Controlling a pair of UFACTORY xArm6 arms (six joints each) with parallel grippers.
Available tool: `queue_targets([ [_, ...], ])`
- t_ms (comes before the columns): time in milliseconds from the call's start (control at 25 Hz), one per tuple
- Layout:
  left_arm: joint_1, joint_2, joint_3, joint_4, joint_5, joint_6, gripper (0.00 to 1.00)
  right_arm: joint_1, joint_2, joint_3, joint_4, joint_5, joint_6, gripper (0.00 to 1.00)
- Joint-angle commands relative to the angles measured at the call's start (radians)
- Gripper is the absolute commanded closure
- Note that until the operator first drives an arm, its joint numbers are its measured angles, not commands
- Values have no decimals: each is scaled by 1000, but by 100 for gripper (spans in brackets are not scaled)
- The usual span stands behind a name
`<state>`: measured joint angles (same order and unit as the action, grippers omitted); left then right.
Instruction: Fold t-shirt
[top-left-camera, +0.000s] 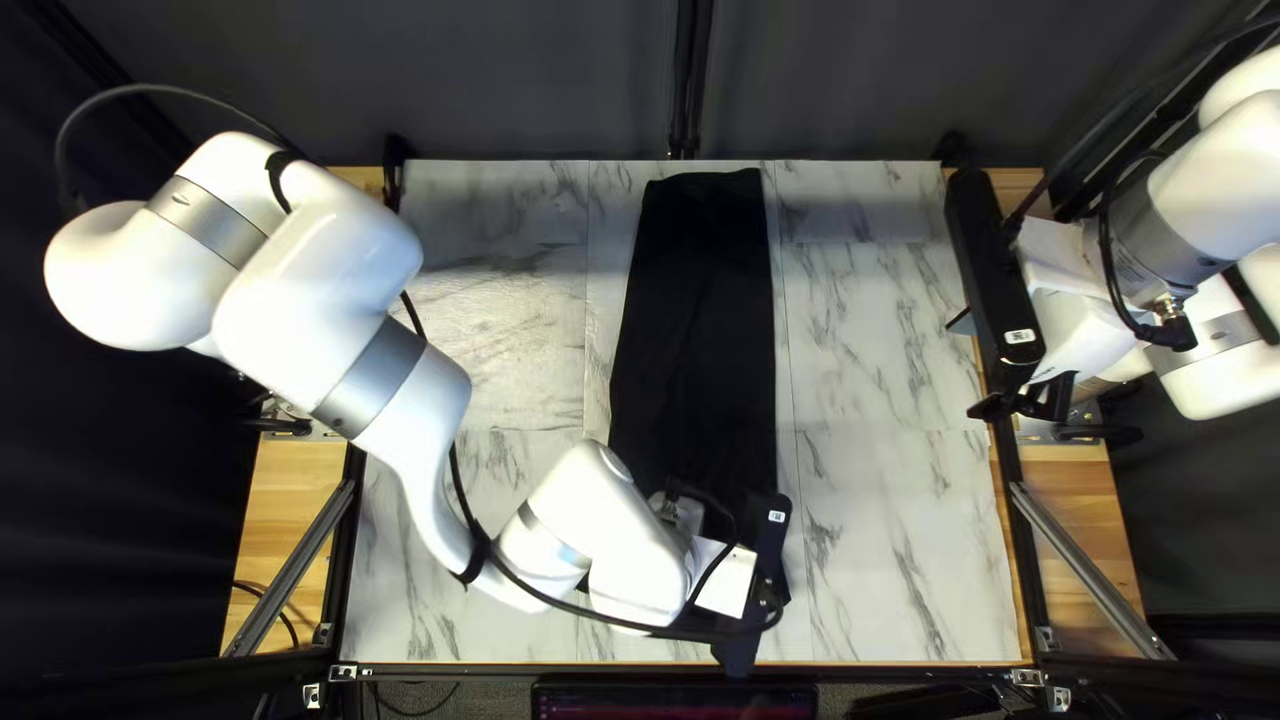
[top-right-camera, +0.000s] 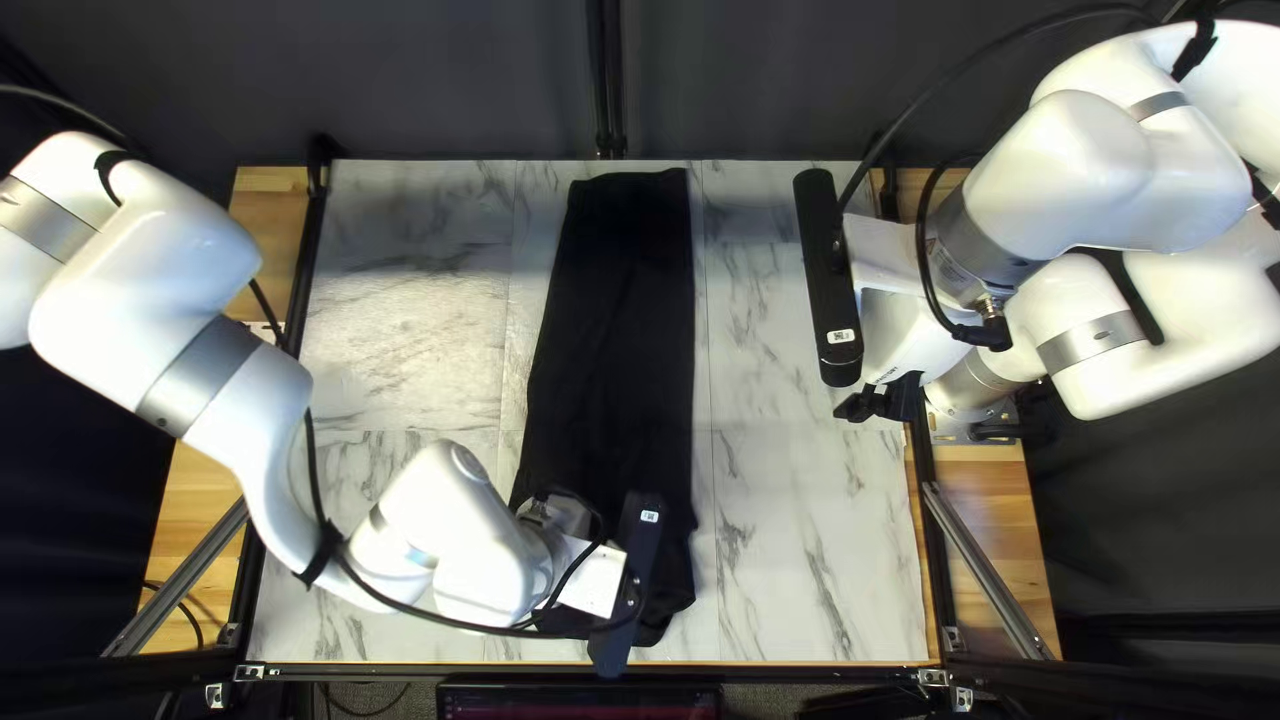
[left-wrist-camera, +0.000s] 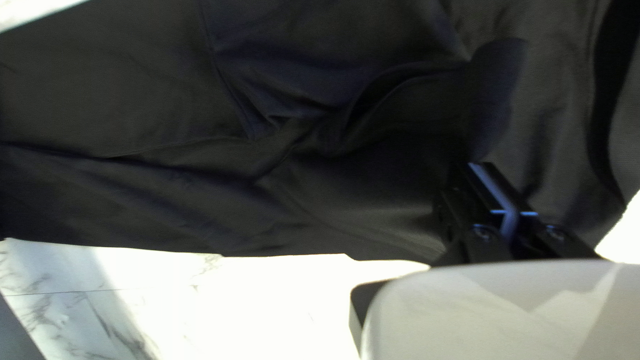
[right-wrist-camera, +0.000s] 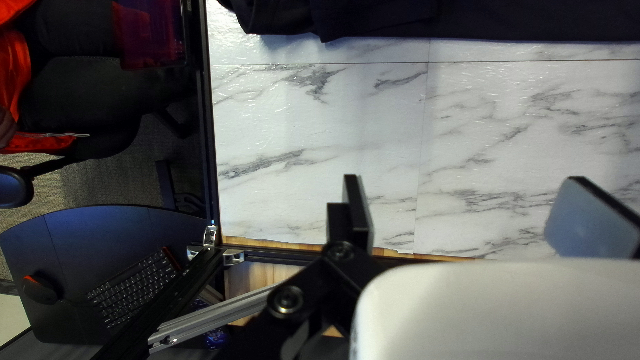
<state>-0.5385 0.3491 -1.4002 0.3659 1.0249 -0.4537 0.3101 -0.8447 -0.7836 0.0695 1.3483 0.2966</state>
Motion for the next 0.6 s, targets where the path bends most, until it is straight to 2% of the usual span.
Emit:
queue_targets([
  [40,1,-23,19,21,-18,-8,100,0,0,0,0,0,0,0],
  [400,-12,-68,44,93,-29,-49,100,0,0,0,0,0,0,0],
  [600,-25,-62,17,119,-11,-65,100,0,0,0,0,0,0,0],
])
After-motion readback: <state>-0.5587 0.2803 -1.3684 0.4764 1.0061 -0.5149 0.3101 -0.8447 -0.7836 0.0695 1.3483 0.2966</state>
